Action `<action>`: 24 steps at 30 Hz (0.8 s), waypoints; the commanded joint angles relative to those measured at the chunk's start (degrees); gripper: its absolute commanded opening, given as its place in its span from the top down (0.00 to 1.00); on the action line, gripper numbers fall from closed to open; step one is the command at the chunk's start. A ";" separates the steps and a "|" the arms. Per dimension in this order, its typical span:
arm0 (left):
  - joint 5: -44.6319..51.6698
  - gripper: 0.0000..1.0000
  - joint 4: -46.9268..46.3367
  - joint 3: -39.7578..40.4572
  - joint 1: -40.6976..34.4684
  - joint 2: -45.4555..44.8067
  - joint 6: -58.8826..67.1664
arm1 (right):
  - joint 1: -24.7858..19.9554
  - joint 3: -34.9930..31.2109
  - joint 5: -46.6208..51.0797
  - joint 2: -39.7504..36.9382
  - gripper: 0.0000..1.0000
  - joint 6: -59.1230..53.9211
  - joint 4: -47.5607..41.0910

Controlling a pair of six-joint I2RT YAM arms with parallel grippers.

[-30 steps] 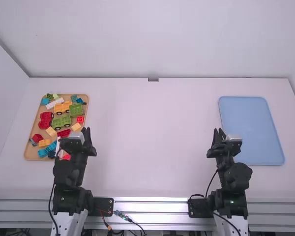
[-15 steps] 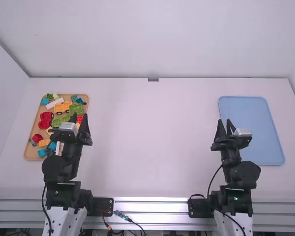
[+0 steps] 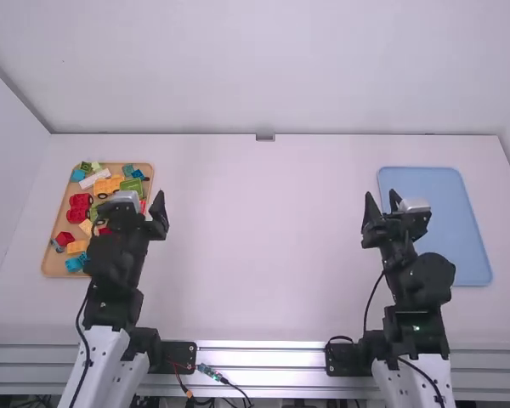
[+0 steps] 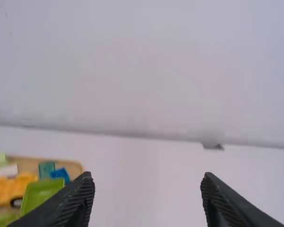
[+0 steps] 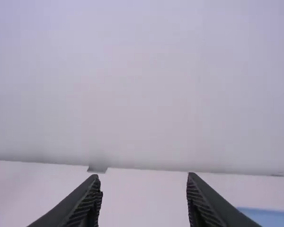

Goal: Assemble lego blocks to make yellow taxi

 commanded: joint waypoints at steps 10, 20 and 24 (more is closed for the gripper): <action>-0.83 0.22 -9.88 7.56 0.42 10.69 -0.76 | 0.09 13.24 -0.26 11.27 0.34 -1.11 -9.09; -1.25 0.09 -7.50 7.45 0.42 18.15 -3.03 | 0.35 17.16 -1.92 22.10 0.15 -1.57 -9.16; -3.36 0.05 -6.91 7.45 0.42 20.39 -5.27 | 1.62 17.16 -1.90 25.74 0.09 -2.97 -9.49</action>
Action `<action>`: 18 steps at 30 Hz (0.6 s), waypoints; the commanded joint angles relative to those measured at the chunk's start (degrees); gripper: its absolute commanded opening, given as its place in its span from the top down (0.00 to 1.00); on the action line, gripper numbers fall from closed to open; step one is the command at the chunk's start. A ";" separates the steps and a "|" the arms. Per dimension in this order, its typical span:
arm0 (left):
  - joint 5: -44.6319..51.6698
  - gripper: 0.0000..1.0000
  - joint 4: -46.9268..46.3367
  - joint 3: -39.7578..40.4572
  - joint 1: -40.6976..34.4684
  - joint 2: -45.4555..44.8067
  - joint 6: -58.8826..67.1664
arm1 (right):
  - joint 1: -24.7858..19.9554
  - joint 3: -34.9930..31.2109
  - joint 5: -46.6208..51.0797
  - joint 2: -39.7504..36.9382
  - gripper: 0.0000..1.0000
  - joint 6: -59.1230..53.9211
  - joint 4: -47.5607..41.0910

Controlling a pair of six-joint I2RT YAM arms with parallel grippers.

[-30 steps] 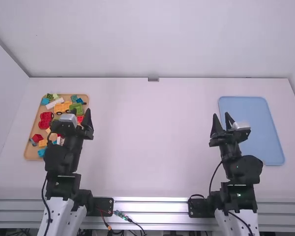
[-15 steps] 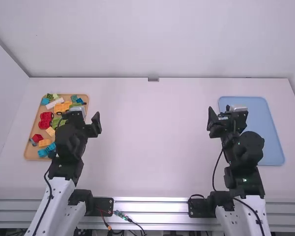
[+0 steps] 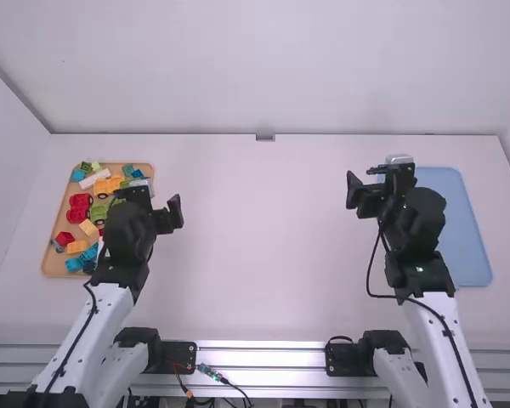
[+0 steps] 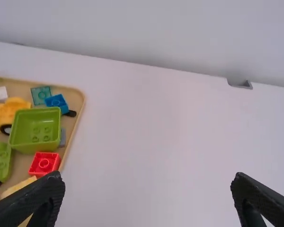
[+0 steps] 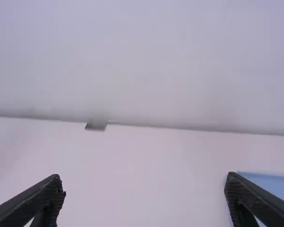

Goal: Assemble lego blocks to make yellow taxi

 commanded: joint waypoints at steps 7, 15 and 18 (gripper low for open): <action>-3.39 0.01 0.35 0.90 0.42 2.62 -3.66 | 3.34 1.09 -0.15 7.43 0.01 -1.31 -0.09; -3.37 0.01 0.42 1.16 0.42 2.62 -3.70 | 3.21 5.05 -0.09 13.01 0.01 -0.94 -5.30; -3.37 0.01 0.33 1.14 0.42 2.62 -3.70 | 3.19 6.37 -0.13 14.47 0.01 -0.92 -6.76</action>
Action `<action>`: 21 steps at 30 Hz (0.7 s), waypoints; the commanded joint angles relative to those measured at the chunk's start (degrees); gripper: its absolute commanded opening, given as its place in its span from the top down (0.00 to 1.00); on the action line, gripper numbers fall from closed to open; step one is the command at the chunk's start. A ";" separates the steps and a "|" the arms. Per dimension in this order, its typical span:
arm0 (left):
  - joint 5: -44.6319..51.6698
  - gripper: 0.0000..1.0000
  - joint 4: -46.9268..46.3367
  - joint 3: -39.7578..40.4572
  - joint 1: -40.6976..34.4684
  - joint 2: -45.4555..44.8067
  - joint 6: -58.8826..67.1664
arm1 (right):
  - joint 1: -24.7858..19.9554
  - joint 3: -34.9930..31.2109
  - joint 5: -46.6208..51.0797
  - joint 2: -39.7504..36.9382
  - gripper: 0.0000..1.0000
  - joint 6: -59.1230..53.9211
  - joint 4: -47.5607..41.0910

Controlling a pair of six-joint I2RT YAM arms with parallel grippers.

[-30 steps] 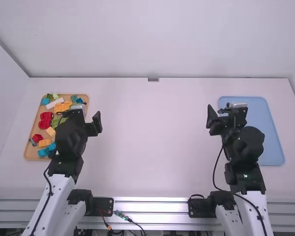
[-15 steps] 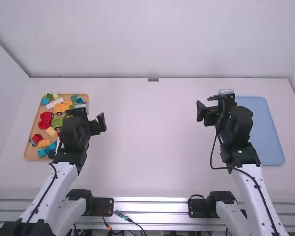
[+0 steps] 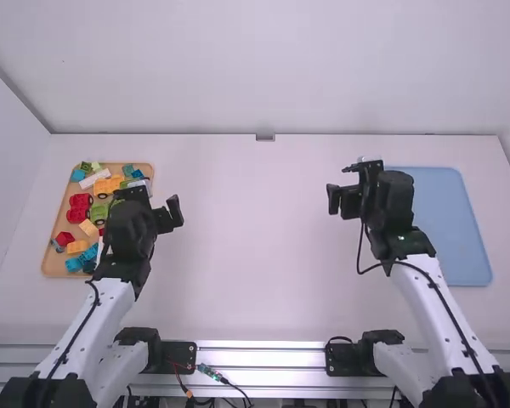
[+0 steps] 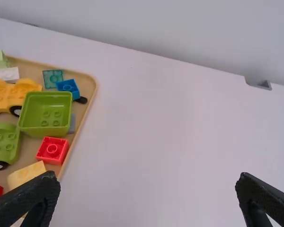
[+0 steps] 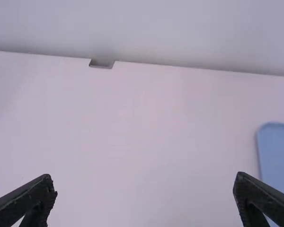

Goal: Assemble lego blocks to make yellow taxi

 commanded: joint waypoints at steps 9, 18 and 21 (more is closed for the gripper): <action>-1.05 0.01 0.22 1.11 0.37 -0.11 -1.10 | 0.59 9.49 0.07 7.58 0.01 0.04 -6.99; -12.50 0.01 -10.80 9.46 0.39 2.93 -0.81 | 3.08 16.55 0.13 14.64 0.01 -0.79 -14.05; -17.01 0.01 -17.29 15.17 0.42 5.66 0.52 | 3.52 18.57 0.28 16.66 0.01 -1.70 -16.07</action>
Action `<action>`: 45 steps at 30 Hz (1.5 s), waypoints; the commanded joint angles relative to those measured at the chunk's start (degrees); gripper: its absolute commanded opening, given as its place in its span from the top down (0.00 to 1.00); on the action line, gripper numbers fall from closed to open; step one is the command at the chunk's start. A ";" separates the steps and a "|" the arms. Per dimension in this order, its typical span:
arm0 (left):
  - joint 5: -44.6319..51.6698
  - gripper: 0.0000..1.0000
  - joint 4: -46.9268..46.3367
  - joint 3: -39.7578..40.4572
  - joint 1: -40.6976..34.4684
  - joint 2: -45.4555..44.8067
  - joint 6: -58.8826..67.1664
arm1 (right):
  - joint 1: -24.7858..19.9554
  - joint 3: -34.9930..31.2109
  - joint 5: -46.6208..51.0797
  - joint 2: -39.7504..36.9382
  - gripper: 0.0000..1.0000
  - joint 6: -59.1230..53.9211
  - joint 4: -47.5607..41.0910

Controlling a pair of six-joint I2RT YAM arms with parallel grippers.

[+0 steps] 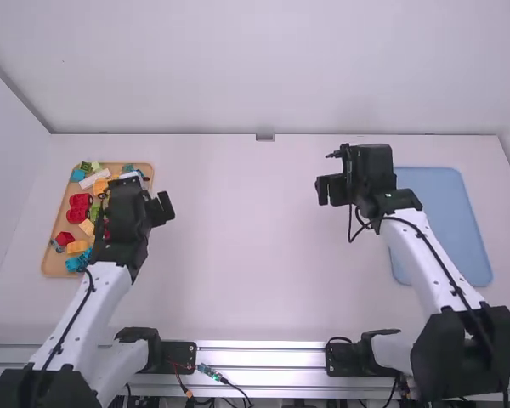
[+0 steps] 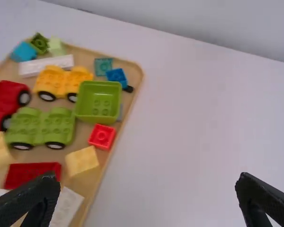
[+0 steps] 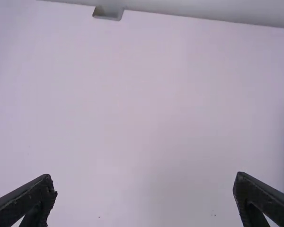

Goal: Assemble lego blocks to make yellow taxi

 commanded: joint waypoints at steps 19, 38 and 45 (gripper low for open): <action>4.22 0.01 -29.29 44.57 19.28 35.19 5.35 | -2.95 4.15 -0.09 8.37 0.01 -0.74 -1.62; 14.34 0.01 -37.27 71.45 26.18 58.58 44.58 | -2.91 4.15 0.00 8.37 0.01 -5.88 -2.73; 16.72 0.01 -37.53 71.52 25.88 62.34 63.01 | -2.89 4.13 -0.09 8.37 0.01 -6.71 -3.98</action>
